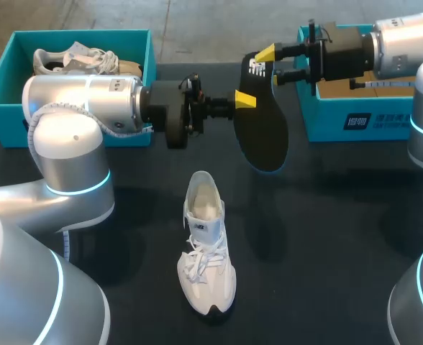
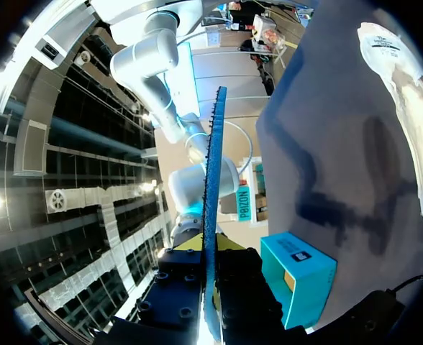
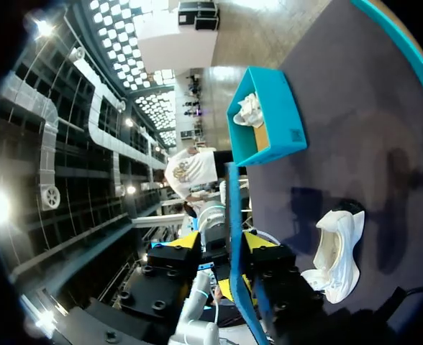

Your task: Take the shoe out of the shoebox, open the shoe tongue, remove and reinsert the insole, then place the shoe into the shoebox

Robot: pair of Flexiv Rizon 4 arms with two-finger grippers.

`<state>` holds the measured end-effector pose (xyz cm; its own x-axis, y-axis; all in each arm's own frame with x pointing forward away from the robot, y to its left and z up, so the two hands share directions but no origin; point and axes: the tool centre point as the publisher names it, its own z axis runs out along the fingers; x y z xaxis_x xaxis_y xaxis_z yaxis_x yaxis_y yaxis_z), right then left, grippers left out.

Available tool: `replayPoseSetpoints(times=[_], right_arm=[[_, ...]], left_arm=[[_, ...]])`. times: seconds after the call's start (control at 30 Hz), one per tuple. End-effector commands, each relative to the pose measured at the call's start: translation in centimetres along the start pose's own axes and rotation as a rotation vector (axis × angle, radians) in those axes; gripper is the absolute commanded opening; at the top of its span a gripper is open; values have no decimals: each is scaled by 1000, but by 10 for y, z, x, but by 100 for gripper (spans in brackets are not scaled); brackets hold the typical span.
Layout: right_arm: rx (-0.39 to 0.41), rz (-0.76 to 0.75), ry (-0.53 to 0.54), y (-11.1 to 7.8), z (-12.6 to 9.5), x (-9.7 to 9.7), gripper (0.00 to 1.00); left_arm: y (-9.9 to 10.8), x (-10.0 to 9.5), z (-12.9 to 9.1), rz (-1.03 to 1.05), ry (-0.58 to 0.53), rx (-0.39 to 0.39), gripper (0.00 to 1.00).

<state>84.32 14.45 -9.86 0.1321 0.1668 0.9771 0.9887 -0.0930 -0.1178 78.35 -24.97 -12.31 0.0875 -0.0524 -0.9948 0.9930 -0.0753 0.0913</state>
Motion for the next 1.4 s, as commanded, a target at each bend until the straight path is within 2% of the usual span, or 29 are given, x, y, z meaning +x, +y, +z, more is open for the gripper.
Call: replayPoseSetpoints(times=[0.03, 0.4, 1.03, 1.2, 1.4], right_arm=[[-11, -3, -1, -5, -3, 0, 100], [-15, -25, 14, -10, -16, -5, 100], [-2, -67, 23, -29, -22, -22, 100], [-6, -72, 29, -30, -22, -25, 100], [-6, -72, 29, -30, -22, -25, 100]], left_arm=[[2, 2, 1, 1, 1, -8, 0], [10, 3, -18, 13, 28, -48, 0], [25, 27, -81, -66, 99, -122, 0], [25, 27, -87, -121, 105, -86, 0], [22, 27, -92, -386, 173, -31, 0]])
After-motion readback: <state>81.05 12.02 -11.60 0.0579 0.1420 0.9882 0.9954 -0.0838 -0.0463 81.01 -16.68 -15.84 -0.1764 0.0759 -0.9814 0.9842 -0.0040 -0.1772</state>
